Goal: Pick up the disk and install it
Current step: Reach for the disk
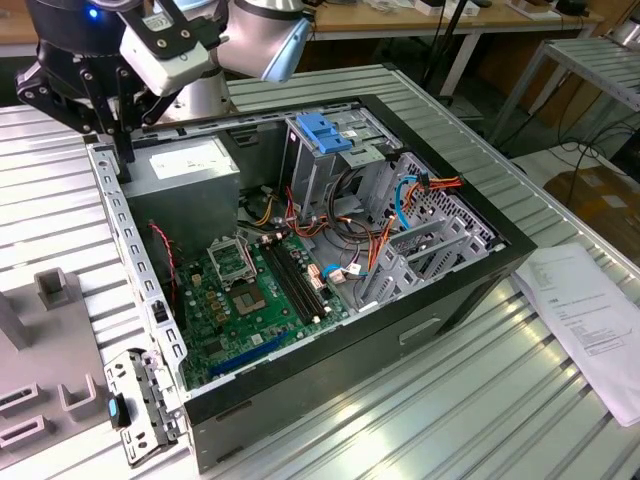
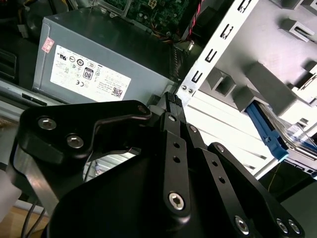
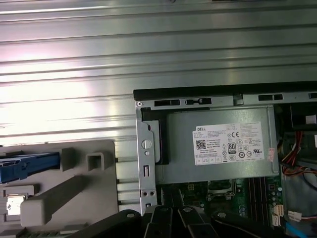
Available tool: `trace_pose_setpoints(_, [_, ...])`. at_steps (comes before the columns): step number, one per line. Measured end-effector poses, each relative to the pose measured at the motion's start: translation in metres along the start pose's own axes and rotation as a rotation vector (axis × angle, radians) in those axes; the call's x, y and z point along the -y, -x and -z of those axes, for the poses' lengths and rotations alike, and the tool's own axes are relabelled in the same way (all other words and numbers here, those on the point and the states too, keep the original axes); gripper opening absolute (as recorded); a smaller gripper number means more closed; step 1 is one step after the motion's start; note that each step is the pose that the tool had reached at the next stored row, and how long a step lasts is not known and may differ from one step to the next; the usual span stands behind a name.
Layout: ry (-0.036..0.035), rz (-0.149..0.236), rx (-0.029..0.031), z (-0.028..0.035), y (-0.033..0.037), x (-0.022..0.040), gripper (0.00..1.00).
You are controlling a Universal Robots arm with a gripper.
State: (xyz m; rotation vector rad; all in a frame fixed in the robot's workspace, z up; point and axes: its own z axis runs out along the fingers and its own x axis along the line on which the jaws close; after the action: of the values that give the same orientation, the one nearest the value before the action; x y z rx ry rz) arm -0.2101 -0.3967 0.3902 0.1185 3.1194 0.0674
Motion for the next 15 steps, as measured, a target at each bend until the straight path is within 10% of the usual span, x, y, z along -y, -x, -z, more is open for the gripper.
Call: trace_pose_setpoints(15, [-0.0002, 0.000, -0.0029, -0.0012, -0.0120, 0.0010, 0.11])
